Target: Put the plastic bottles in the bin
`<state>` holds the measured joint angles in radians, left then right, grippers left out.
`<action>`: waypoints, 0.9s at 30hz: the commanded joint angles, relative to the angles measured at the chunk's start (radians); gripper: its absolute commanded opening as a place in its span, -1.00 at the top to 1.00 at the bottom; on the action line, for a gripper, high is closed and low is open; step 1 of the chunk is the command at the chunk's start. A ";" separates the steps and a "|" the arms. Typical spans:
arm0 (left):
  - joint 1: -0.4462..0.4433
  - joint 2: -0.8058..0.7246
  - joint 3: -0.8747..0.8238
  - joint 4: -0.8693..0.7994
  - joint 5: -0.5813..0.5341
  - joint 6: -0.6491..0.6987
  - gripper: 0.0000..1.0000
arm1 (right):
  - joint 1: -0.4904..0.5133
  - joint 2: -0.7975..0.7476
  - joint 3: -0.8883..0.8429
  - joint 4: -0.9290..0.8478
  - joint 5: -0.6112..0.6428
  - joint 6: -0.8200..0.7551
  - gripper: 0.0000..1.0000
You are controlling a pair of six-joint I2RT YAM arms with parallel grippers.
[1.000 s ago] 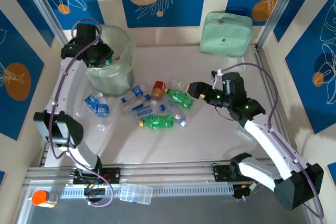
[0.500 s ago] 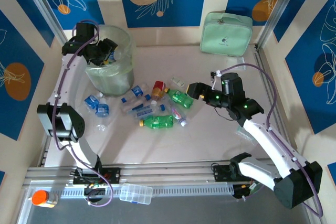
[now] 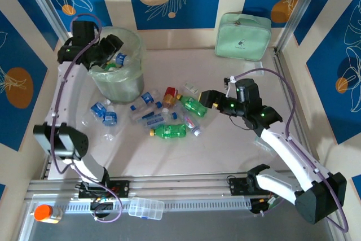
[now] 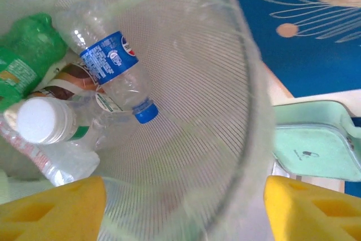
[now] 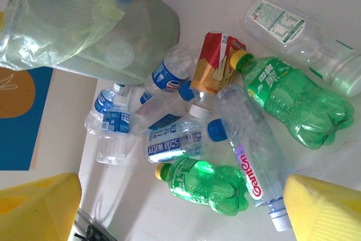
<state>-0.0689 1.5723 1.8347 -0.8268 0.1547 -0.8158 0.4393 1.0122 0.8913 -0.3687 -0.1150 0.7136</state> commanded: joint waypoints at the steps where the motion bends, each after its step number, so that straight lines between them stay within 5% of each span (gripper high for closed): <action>1: -0.043 -0.159 -0.080 -0.020 -0.060 0.091 -0.45 | 0.036 0.011 0.045 -0.019 -0.010 -0.057 -0.84; 10: -0.171 -0.473 -0.504 -0.018 -0.055 0.085 -0.46 | 0.163 0.095 0.112 -0.133 0.068 -0.176 -0.79; 18: -0.188 -0.586 -0.771 -0.019 -0.033 0.148 -0.54 | 0.219 0.187 0.194 -0.245 0.158 -0.275 -0.79; 27: -0.191 -0.662 -0.975 0.167 0.215 0.322 -0.54 | 0.173 0.423 0.366 -0.402 0.249 -0.417 -0.73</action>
<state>-0.2531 0.9493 0.8875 -0.7513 0.2550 -0.5797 0.6395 1.3823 1.2198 -0.6849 0.0925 0.3649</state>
